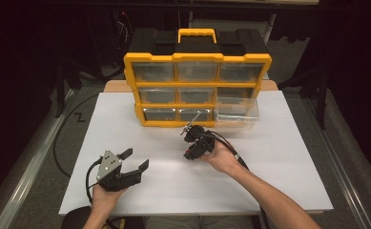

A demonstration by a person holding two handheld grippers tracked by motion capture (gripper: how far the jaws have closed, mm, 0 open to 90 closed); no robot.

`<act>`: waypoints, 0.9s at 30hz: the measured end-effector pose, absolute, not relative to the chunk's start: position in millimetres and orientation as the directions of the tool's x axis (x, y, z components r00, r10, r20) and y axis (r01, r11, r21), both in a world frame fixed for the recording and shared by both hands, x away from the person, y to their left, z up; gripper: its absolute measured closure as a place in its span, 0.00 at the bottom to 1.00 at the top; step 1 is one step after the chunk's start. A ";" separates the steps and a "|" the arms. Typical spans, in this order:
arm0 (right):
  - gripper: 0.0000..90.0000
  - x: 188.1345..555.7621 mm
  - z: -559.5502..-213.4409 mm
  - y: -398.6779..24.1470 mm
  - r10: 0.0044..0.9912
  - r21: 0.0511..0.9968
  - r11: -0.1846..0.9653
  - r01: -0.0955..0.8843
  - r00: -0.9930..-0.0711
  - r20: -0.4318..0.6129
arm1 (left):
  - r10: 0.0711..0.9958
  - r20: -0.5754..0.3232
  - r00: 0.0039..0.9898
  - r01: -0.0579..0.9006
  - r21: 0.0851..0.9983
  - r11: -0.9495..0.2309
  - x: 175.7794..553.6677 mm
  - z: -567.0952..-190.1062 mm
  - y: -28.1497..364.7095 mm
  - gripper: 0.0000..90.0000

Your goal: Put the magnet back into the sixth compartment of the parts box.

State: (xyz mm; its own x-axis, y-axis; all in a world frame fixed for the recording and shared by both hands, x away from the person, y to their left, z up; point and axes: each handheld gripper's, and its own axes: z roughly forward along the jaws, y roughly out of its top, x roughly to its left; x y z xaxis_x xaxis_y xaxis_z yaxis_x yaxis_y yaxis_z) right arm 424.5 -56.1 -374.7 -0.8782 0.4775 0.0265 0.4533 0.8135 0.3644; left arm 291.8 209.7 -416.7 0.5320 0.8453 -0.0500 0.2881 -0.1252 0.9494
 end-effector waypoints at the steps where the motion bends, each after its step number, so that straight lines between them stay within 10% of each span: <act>1: 0.72 422.4 -372.1 -58.1 0.465 0.365 0.821 0.438 -0.885 0.018 | 0.846 -0.051 0.531 0.287 0.950 -0.123 291.8 -416.7 210.0 0.31; 27: 0.72 395.8 -325.3 -96.2 0.459 0.406 0.812 0.419 -0.888 -0.002 | 0.851 -0.052 0.522 0.292 0.949 -0.121 292.7 -417.2 210.4 0.31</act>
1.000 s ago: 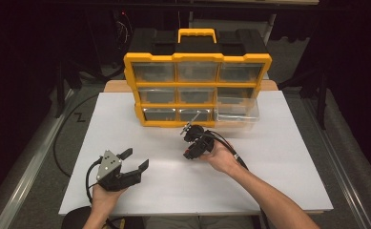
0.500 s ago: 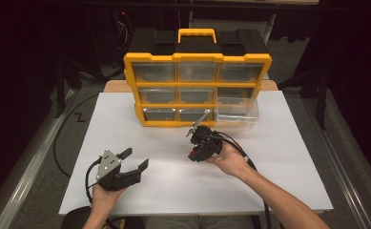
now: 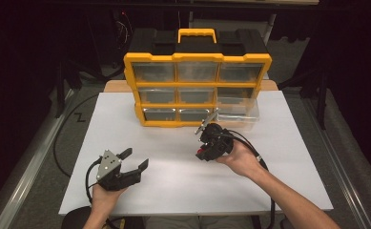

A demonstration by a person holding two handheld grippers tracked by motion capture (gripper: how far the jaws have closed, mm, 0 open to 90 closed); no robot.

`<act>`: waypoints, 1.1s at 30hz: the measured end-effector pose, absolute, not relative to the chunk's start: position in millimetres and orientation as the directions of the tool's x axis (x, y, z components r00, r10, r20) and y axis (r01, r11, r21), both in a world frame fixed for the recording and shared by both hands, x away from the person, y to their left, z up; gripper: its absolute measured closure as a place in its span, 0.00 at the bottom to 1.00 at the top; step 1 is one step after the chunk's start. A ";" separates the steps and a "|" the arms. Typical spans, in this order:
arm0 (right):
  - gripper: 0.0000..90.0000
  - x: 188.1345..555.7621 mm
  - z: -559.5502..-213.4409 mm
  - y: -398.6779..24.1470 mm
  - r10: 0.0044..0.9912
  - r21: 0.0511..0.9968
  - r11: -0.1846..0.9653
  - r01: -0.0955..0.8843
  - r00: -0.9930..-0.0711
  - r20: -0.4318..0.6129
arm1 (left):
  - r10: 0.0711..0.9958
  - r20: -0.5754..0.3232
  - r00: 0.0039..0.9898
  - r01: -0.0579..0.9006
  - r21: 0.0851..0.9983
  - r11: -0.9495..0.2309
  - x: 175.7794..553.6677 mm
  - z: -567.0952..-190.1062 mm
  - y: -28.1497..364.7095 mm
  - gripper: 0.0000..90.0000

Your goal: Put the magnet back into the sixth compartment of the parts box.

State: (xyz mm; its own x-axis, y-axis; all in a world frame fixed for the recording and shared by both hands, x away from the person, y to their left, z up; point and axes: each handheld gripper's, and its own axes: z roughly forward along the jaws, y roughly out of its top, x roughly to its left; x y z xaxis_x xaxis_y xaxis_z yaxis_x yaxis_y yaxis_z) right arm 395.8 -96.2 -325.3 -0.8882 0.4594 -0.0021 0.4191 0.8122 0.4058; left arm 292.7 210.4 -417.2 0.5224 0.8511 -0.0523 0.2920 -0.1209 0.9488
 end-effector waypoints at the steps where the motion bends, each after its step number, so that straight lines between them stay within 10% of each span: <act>1: 0.72 395.6 -324.2 -97.5 0.459 0.409 0.811 0.418 -0.888 -0.003 | 0.851 -0.052 0.522 0.292 0.949 -0.121 292.7 -417.1 210.5 0.31; 33: 0.72 393.4 -281.9 -126.2 0.492 0.411 0.800 0.438 -0.870 -0.030 | 0.854 -0.052 0.518 0.289 0.950 -0.117 292.4 -417.0 210.1 0.31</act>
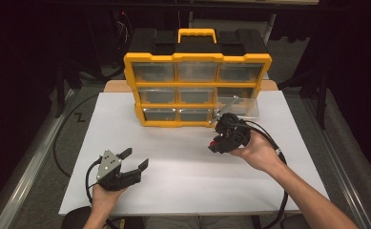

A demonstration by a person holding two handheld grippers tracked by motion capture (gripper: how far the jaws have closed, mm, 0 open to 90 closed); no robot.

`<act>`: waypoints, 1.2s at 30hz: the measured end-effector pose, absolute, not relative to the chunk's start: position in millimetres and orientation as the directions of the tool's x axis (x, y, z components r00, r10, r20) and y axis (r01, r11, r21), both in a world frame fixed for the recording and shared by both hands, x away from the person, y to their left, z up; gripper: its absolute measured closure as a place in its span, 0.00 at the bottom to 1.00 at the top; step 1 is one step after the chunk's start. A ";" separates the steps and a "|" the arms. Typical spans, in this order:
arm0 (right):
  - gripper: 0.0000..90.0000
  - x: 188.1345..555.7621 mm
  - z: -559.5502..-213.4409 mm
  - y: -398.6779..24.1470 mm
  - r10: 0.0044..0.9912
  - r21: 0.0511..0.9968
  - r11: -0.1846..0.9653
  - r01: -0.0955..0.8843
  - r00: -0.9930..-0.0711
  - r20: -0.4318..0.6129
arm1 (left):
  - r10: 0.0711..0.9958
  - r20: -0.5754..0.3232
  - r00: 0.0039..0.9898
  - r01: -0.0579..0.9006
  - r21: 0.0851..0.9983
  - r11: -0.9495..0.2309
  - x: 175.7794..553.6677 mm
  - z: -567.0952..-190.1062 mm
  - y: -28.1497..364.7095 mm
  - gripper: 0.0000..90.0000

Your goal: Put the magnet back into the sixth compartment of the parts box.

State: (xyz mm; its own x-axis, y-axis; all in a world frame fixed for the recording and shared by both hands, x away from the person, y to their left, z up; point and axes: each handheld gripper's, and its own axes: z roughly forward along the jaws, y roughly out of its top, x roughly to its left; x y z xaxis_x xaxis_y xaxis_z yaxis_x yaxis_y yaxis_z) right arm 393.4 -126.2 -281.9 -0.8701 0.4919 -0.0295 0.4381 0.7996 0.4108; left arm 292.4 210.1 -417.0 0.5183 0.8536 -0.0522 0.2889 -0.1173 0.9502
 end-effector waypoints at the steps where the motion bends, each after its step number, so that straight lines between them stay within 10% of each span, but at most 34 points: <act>1: 0.72 393.4 -280.1 -127.4 0.495 0.409 0.799 0.441 -0.869 -0.031 | 0.853 -0.052 0.519 0.288 0.950 -0.118 292.4 -416.9 210.1 0.31; 36: 0.72 393.4 -239.1 -139.0 0.507 0.412 0.795 0.444 -0.861 -0.050 | 0.854 -0.048 0.518 0.287 0.950 -0.121 292.1 -416.9 209.1 0.31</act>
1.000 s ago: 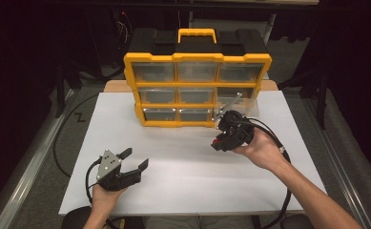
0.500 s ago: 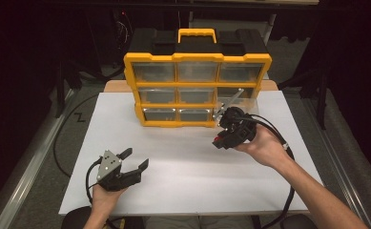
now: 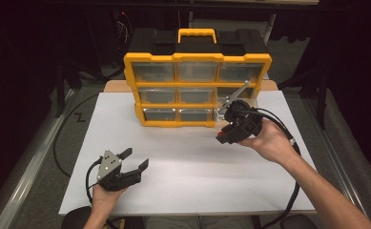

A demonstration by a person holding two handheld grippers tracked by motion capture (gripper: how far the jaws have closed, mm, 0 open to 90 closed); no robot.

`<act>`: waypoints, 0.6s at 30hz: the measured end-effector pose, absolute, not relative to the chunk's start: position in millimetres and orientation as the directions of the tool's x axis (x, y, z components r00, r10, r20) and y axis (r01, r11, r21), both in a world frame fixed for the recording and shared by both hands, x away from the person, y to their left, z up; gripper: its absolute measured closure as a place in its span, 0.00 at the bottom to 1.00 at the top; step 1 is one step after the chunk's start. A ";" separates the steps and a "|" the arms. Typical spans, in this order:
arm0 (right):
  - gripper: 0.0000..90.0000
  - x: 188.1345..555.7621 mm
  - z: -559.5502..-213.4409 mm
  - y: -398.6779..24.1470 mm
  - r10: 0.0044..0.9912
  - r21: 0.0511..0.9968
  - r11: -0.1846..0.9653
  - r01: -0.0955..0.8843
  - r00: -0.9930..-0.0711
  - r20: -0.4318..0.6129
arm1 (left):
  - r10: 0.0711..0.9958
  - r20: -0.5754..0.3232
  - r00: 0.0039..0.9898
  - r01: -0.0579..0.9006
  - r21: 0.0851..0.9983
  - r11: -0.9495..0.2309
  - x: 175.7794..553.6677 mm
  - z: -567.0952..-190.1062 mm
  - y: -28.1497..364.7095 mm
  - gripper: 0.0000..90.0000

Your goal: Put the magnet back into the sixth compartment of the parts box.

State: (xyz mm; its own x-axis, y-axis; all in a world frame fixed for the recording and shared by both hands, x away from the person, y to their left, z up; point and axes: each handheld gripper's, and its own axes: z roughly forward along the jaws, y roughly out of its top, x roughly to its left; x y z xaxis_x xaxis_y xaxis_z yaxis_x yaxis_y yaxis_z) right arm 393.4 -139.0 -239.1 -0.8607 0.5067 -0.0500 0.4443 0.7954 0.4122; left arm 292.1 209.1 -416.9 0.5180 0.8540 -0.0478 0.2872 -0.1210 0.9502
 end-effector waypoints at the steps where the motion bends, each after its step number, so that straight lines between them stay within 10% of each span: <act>1: 0.72 394.1 -237.0 -140.4 0.511 0.418 0.790 0.448 -0.858 -0.047 | 0.854 -0.048 0.518 0.287 0.950 -0.121 292.0 -416.9 209.2 0.31; 18: 0.72 404.8 -217.7 -147.9 0.546 0.424 0.769 0.478 -0.837 -0.047 | 0.854 -0.048 0.519 0.286 0.950 -0.121 292.0 -416.9 209.2 0.31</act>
